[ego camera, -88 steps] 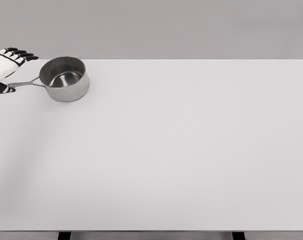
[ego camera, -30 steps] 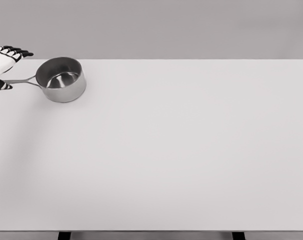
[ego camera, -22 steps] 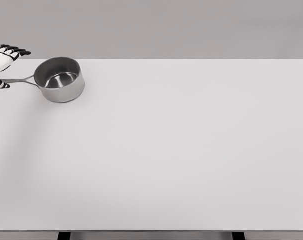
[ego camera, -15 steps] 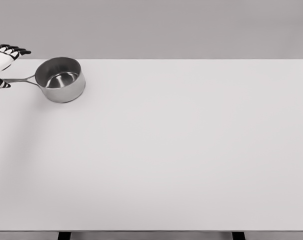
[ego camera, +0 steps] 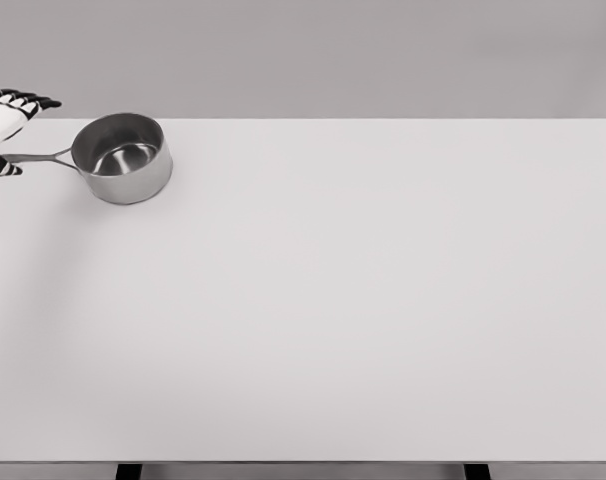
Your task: Rotate pot handle
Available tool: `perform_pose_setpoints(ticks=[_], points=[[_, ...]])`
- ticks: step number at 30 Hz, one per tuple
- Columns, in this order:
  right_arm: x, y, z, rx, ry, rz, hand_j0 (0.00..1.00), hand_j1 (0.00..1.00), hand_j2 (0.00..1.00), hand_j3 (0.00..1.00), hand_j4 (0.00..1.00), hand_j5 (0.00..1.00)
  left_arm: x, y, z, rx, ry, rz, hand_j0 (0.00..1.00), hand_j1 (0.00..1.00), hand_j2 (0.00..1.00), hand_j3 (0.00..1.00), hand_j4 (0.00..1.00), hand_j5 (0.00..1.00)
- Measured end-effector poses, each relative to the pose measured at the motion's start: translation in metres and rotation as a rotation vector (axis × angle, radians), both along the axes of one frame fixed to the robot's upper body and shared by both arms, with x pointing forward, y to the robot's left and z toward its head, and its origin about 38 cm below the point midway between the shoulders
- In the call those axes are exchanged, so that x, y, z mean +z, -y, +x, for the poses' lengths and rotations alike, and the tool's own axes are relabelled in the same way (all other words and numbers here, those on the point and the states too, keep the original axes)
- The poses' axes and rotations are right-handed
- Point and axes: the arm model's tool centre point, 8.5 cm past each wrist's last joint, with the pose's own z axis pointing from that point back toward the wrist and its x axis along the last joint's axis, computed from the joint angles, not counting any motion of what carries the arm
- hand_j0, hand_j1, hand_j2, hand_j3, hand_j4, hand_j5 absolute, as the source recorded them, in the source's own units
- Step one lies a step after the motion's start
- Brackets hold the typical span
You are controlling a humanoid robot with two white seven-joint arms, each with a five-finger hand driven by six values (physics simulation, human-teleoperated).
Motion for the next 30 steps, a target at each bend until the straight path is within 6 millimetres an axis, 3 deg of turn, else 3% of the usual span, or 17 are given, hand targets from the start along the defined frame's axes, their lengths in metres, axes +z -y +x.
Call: perform_pose_setpoints(ticks=[23,30], points=[[0.0,0.0,0.0,0.0,0.0,0.0,1.0,1.0,1.0,1.0,1.0,1.0,-0.003,-0.022,-0.002,0.073,-0.019,-0.006,1.0,1.0,1.0,1.0,1.0,1.0],[0.0,0.0,0.0,0.0,0.0,0.0,1.0,1.0,1.0,1.0,1.0,1.0,-0.002,-0.013,0.003,0.059,-0.005,-0.023,1.0,1.0,1.0,1.0,1.0,1.0]])
